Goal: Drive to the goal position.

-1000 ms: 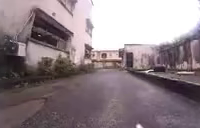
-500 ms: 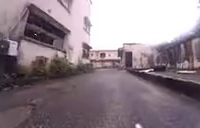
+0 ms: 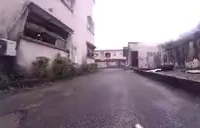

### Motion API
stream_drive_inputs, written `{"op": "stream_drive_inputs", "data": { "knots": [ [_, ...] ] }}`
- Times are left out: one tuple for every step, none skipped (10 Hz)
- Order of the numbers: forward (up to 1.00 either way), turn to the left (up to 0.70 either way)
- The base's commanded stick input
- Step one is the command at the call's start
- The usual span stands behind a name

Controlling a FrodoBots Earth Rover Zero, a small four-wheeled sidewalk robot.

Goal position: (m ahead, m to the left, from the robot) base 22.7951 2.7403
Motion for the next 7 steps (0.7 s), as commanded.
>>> {"op": "stream_drive_inputs", "data": {
  "knots": [
    [0.70,0.18],
    [0.70,0.18],
    [0.70,0.18],
    [0.70,0.18],
    [0.70,0.18],
    [0.70,0.18],
    [0.70,0.18]
  ]
}}
